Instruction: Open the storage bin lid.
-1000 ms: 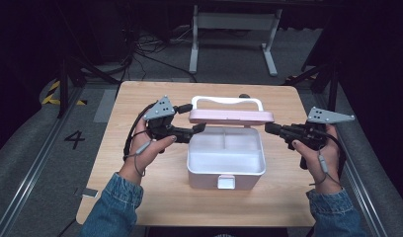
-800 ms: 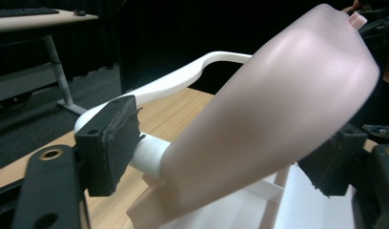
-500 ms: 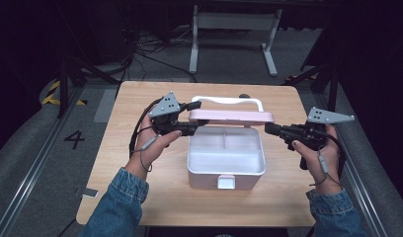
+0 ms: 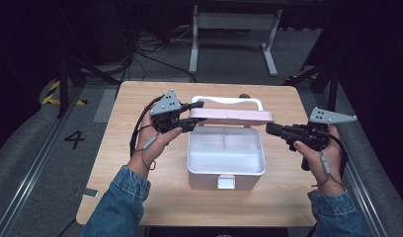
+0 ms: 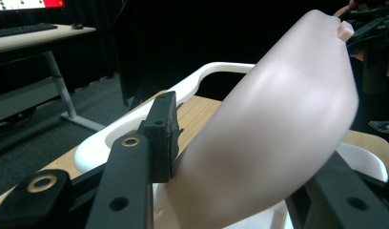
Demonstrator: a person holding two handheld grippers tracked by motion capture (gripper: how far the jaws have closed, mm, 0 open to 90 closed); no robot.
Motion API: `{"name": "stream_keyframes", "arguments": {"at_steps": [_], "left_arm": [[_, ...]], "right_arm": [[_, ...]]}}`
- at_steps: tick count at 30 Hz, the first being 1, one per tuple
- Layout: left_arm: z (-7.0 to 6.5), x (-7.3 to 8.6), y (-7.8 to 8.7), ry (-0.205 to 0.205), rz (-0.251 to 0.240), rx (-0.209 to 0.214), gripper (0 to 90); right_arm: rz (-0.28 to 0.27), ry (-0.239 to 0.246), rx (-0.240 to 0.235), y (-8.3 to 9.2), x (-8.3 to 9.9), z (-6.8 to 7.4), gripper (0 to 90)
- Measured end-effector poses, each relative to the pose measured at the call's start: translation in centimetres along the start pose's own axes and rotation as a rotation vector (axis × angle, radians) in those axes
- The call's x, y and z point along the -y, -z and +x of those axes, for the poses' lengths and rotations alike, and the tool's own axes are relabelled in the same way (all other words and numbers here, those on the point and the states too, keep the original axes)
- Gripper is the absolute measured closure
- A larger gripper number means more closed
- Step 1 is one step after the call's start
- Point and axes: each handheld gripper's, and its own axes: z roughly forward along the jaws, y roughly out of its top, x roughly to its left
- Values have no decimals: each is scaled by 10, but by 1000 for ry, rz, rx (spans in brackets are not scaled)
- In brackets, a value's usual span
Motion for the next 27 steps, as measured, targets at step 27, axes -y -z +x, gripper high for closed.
{"name": "stream_keyframes", "arguments": {"at_steps": [27], "left_arm": [[42, -16, -23, 75, 33, -45, 644]], "right_arm": [[-32, -29, 67, 34, 6, -10, 831]]}}
